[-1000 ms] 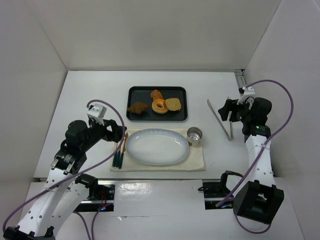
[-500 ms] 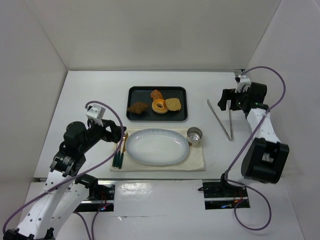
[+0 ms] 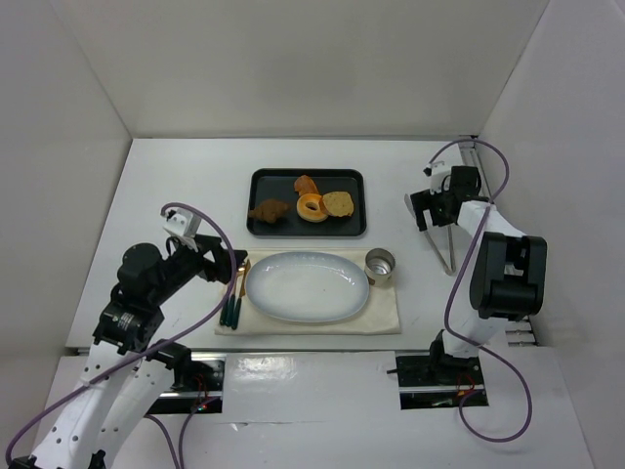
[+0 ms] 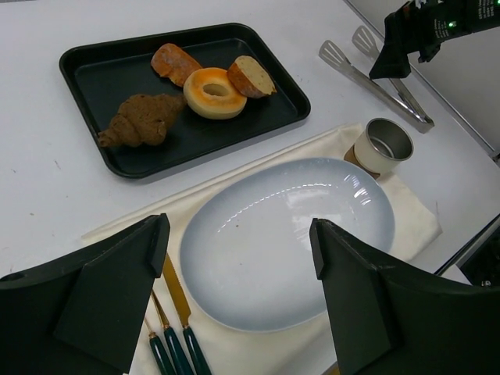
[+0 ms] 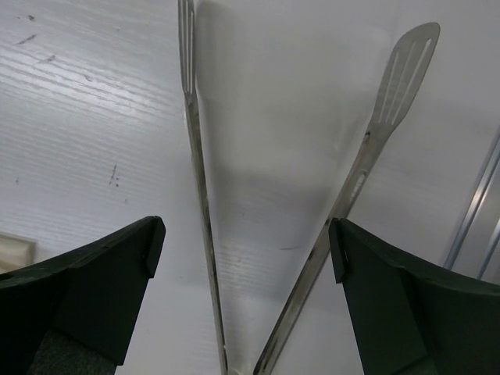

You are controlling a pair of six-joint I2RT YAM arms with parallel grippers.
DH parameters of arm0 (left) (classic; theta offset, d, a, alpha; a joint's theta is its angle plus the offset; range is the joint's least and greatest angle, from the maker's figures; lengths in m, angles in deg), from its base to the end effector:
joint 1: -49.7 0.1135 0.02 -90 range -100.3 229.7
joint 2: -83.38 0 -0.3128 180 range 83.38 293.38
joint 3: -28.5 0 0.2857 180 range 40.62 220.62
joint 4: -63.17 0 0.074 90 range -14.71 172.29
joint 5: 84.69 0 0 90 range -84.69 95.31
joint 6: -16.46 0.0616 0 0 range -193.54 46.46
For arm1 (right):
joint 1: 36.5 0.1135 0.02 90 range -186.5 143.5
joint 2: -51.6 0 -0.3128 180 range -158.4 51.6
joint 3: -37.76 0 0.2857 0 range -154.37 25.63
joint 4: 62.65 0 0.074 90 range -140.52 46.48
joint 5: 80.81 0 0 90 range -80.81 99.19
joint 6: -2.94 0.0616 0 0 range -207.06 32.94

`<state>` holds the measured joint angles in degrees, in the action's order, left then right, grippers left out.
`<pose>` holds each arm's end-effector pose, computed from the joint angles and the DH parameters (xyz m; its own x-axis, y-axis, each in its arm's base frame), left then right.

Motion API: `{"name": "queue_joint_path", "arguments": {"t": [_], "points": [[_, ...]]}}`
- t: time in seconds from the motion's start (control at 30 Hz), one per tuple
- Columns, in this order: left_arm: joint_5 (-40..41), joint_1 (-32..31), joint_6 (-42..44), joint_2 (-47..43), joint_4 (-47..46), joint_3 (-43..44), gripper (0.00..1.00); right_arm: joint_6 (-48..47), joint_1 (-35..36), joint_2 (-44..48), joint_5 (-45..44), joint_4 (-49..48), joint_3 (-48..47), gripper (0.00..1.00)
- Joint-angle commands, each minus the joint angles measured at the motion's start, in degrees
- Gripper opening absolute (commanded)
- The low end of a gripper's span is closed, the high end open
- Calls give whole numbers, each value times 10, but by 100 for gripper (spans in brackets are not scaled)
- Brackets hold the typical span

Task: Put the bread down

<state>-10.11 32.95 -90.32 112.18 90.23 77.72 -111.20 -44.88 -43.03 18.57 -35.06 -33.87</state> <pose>0.1352 -0.0578 0.3484 -0.2592 -0.2126 -0.9421 0.4762 0.8205 -0.3162 0.3911 -0.0475 0.2095 -0.7145 -0.3026 -0.6308 -0.2748 0.9505 -0.1447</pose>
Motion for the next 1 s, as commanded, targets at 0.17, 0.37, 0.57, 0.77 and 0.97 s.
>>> {"name": "queue_joint_path", "arguments": {"t": [0.17,0.37,0.57,0.77,0.97], "points": [[-22,-1,-11,-24,-29,2,90,-29,-9,25,-37,-15,21,100],[-22,-1,-11,-24,-29,2,90,-35,-22,20,-25,4,21,100],[-22,-1,-11,-24,-29,2,90,-41,-44,14,-8,17,21,100],[-22,-1,-11,-24,-29,2,90,-53,-55,9,34,35,21,100],[-22,-1,-11,-24,-29,2,90,-58,-67,21,84,59,16,100]]}}
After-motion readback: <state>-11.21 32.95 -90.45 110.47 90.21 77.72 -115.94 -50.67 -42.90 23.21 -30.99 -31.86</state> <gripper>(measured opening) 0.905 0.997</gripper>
